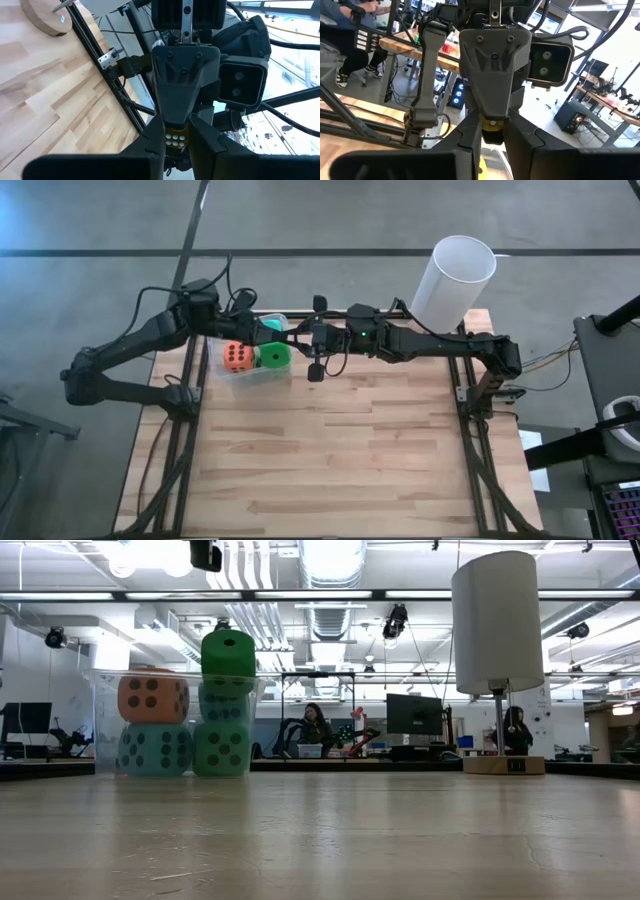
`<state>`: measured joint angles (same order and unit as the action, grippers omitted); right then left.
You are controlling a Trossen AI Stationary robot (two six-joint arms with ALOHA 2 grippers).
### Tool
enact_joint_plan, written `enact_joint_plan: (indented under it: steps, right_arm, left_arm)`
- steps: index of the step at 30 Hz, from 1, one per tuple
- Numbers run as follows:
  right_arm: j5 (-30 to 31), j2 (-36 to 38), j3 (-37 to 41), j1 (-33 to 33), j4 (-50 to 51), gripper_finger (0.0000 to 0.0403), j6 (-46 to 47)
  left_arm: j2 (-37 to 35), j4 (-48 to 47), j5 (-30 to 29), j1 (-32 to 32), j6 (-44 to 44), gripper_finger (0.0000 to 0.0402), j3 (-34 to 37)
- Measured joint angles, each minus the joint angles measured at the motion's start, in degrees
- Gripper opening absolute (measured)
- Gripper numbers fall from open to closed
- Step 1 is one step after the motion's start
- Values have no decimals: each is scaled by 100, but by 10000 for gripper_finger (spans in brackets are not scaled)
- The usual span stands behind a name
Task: Pick & Place Dice
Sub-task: Put the small yellow dice into the transparent bin
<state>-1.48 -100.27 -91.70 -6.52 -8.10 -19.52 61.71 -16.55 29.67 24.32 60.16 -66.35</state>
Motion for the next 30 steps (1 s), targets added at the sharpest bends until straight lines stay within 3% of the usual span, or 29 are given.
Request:
enact_joint_plan:
  steps: [15, 30]
  right_arm:
    - [-4, 15, 0, 35, 64, 161, 69]
    - [45, 76, -55, 25, 64, 201, 152]
  left_arm:
    - [0, 8, 30, 4, -33, 54, 0]
    - [0, -12, 170, -1, -10, 54, -7]
